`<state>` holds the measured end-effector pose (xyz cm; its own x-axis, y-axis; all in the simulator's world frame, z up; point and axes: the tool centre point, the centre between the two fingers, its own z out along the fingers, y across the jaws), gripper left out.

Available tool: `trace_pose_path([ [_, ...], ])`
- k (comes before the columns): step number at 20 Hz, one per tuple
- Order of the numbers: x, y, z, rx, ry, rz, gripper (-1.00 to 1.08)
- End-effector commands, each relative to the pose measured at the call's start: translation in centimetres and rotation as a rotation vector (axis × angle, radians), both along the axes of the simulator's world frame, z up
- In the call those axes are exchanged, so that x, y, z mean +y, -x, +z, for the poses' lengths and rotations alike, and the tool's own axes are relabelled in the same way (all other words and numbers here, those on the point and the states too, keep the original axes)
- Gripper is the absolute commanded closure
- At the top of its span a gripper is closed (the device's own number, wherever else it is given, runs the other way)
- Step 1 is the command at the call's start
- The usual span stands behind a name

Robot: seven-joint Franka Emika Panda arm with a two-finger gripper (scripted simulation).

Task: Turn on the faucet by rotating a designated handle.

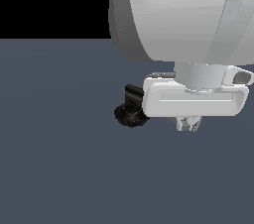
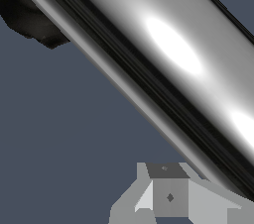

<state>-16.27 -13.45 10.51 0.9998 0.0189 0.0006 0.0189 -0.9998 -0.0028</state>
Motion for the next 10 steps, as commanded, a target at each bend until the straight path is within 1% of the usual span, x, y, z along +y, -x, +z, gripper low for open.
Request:
trace_pose_path([
  [1,-0.2,-1.3,-0.1,-0.004,0.003,0.015,1.08],
  [10,-2.4,-3.7,-0.1,-0.003,0.003,0.012,1.08],
])
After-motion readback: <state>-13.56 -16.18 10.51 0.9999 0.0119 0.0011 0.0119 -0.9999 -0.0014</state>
